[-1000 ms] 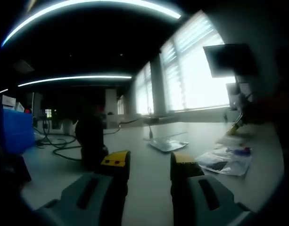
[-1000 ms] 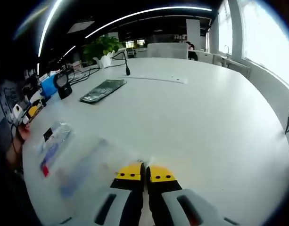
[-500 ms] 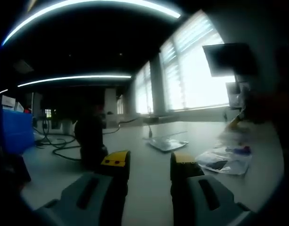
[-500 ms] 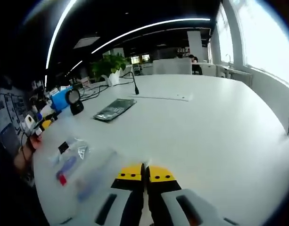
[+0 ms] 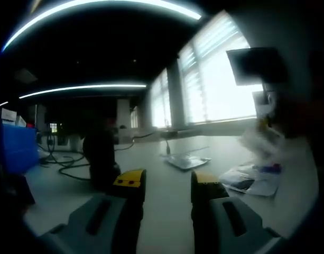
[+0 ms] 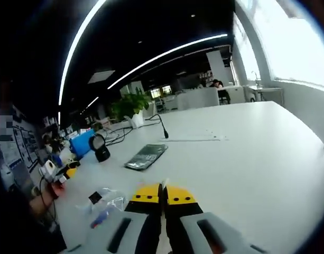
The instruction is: Clip sheet goods on table flip sheet goods clip sheet goods scan sheet goods put sheet goods back to table
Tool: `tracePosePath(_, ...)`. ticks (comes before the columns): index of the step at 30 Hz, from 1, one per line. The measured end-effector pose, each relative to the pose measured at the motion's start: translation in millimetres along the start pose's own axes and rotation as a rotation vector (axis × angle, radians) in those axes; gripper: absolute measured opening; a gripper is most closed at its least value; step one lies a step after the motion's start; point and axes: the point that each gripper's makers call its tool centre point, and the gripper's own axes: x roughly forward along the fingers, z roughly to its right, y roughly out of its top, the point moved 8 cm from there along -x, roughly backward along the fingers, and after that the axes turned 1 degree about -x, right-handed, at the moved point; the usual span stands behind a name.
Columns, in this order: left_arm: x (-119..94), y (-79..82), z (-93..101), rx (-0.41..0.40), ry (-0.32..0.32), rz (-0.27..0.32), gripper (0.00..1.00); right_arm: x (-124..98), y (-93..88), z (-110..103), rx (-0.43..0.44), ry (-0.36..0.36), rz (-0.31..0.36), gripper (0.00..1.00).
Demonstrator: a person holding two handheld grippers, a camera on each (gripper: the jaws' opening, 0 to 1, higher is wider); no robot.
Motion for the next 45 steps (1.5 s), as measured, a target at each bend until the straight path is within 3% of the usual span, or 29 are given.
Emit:
tracePosePath(5, 0, 0.0, -0.3, -0.002, 0.001, 0.0, 0.27, -4, 10.2, -13, 0.003, 0.016, 0.064, 0.0)
tracePosePath(15, 0, 0.2, -0.1, -0.001, 0.0, 0.001, 0.27, -7, 25.0, -1, -0.001, 0.026, 0.114, 0.0)
tracePosePath(27, -1, 0.3, -0.1, -0.002, 0.0, 0.002, 0.27, -12, 39.6, -13, 0.007, 0.034, 0.231, 0.0)
tracePosePath(37, -1, 0.7, -0.3, -0.004, 0.001, 0.005, 0.27, 0, 42.6, -24, 0.053, -0.019, 0.346, 0.0)
tracePosePath(45, -1, 1.2, 0.3, -0.006, -0.003, 0.008, 0.27, 13, 50.3, -44, 0.068, 0.032, 0.427, 0.0)
